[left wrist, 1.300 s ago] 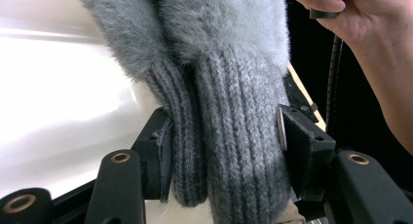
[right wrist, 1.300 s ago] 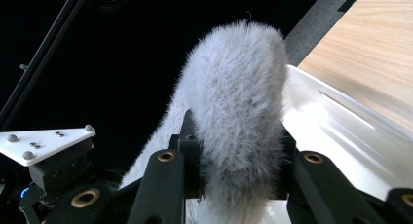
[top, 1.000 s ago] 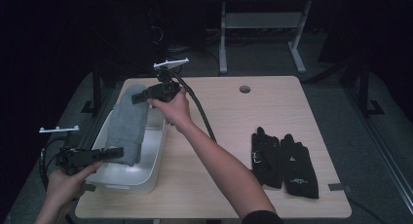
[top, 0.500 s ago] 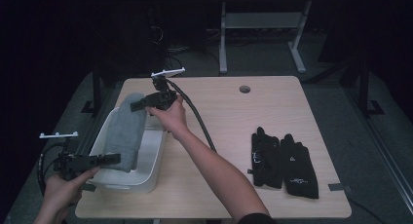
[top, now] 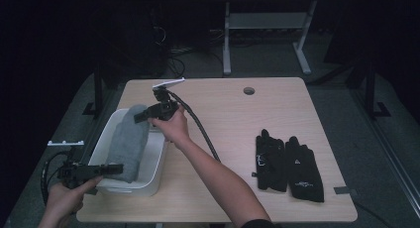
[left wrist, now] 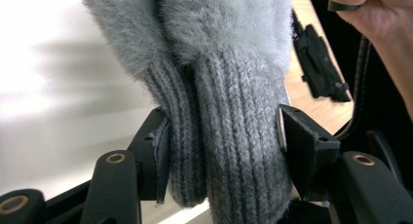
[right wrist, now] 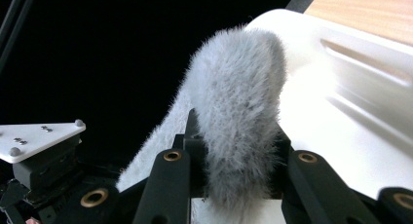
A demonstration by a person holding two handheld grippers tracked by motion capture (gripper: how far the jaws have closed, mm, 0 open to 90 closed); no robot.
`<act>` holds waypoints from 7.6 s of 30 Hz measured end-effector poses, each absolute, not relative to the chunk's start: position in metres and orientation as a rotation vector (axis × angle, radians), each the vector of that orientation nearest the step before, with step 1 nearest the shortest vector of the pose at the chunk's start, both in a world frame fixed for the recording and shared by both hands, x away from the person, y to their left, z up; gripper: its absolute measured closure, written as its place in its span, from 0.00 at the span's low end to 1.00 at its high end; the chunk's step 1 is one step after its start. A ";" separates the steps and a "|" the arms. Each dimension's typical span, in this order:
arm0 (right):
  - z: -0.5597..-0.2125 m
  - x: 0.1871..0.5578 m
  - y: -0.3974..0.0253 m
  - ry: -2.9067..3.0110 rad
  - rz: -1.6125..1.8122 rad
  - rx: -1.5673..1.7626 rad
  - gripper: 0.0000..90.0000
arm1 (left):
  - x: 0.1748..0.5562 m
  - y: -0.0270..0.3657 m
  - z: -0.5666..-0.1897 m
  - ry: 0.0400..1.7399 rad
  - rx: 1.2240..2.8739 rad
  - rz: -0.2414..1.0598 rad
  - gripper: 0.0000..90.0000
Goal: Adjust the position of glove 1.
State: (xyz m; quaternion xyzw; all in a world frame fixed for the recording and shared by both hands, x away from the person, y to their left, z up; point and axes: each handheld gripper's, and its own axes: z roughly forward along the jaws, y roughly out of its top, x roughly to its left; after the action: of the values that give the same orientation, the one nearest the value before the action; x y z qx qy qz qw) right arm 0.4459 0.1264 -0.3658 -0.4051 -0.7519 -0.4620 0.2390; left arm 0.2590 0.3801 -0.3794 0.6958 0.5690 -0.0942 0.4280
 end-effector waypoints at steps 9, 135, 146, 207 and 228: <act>-0.381 0.443 0.130 -2.086 -1.221 -1.108 0.80 | 0.258 0.379 -0.388 1.450 1.773 -0.235 0.44; -0.347 0.441 -0.021 -1.984 -1.401 -1.135 0.53 | 0.290 0.271 -0.337 1.216 1.798 -0.139 0.30; -0.349 0.435 -0.057 -1.983 -1.403 -1.171 0.52 | 0.297 0.238 -0.337 1.155 1.835 -0.153 0.29; -0.376 0.384 -0.211 -1.929 -1.447 -1.410 0.51 | 0.302 0.109 -0.360 0.955 1.969 -0.284 0.27; -0.388 0.367 -0.254 -1.958 -1.405 -1.492 0.49 | 0.299 0.067 -0.379 0.874 2.029 -0.294 0.24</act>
State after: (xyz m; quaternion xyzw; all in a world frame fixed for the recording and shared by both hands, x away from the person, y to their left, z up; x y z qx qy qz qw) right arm 0.3669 -0.2537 -0.3885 -0.5204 -0.6826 -0.4898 0.1530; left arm 0.2994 0.0671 -0.3795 0.8173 0.3518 -0.1182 0.4407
